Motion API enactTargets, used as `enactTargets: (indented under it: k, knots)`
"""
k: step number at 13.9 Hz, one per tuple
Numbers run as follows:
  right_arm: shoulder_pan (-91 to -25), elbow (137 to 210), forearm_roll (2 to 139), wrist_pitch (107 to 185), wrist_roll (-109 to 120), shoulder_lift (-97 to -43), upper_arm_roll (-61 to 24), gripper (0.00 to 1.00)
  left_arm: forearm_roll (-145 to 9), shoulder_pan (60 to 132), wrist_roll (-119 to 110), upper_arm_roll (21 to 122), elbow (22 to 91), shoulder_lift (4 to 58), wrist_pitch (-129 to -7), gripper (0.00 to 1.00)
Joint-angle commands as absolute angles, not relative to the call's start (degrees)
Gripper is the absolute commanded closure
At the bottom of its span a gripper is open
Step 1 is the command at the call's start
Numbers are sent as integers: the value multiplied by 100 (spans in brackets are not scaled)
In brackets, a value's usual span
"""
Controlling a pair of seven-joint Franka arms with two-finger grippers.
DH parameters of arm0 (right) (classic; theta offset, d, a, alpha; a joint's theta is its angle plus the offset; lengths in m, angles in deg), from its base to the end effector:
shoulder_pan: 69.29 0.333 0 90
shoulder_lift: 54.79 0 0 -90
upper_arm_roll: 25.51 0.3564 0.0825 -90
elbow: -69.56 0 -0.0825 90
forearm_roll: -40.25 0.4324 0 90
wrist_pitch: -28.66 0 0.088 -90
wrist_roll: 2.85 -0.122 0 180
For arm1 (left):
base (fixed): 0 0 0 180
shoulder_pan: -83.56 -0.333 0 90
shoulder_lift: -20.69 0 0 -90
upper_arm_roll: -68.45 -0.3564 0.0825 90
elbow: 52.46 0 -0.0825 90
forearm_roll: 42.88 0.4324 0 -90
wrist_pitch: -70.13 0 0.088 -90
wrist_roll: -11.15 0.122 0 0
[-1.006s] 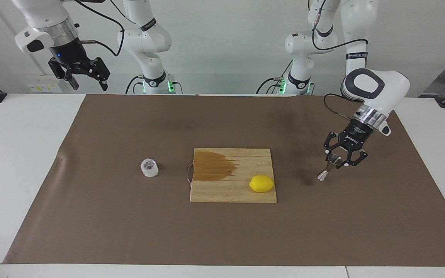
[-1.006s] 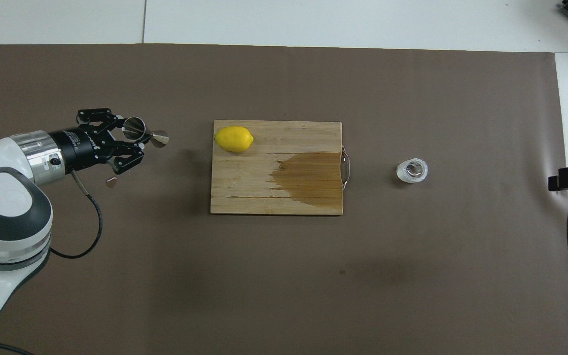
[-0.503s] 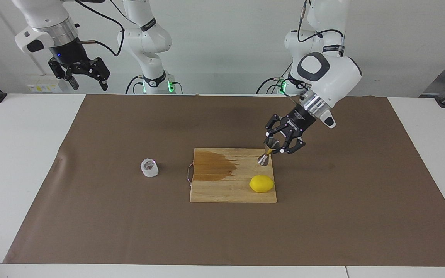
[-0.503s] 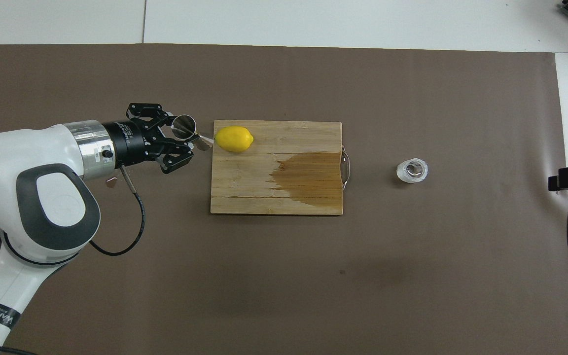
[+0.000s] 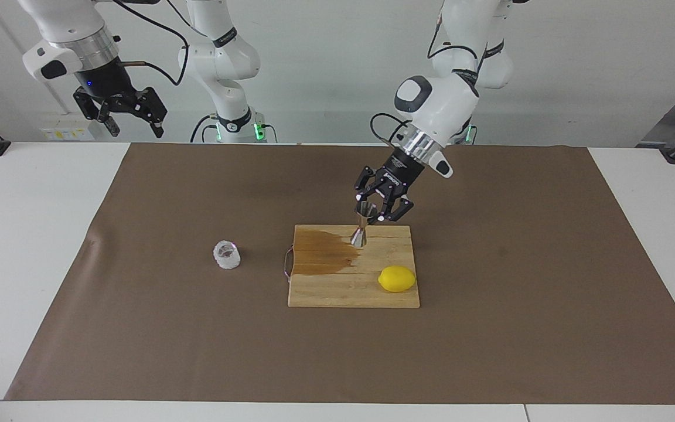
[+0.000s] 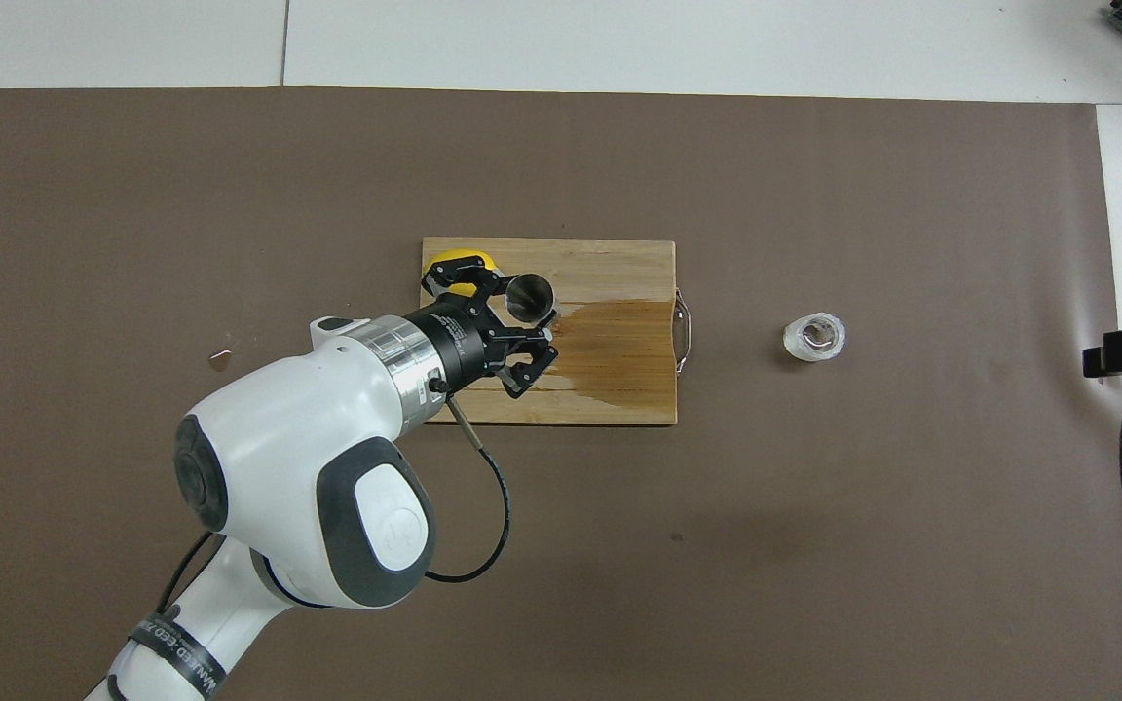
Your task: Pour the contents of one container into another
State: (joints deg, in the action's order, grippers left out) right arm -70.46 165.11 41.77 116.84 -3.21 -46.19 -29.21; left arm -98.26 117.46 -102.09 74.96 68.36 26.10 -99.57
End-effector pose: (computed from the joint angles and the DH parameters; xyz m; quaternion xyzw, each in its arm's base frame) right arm 0.5444 -0.0461 0.6829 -0.9988 0.0447 -0.0113 0.0177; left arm 0.5262 -0.3761 0.4403 0.4257 0.8059 -0.1700 0.3747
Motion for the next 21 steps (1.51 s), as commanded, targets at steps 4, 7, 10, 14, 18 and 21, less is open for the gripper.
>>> enactTargets:
  k: [4, 7, 10, 14, 18, 21]
  knots:
    - [-7087, 16509, 4192, 11620, -373, -4582, -2885, 0, -9763, 12126, -10302, 7434, 6487, 3325, -10696, 100]
    - [-7096, 16509, 4192, 11620, -373, -4582, -2885, 0, -9781, 12389, -10310, 7486, 6505, 3545, -11230, 100]
    - [-7096, 16509, 4192, 11620, -373, -4582, -2885, 0, -9825, 12452, -10310, 7661, 6435, 3904, -11617, 100]
    - [-7096, 16509, 4192, 11620, -373, -4582, -2893, 0, -9816, 12452, -10310, 7803, 6426, 4064, -11839, 100]
    - [-7113, 16509, 4192, 11620, -364, -4582, -2894, 0, -9816, 12452, -10302, 7803, 6426, 4073, -11839, 100]
    - [-7140, 16509, 4192, 11620, -373, -4582, -2911, 0, -9816, 12461, -10302, 7803, 6426, 4073, -11839, 82]
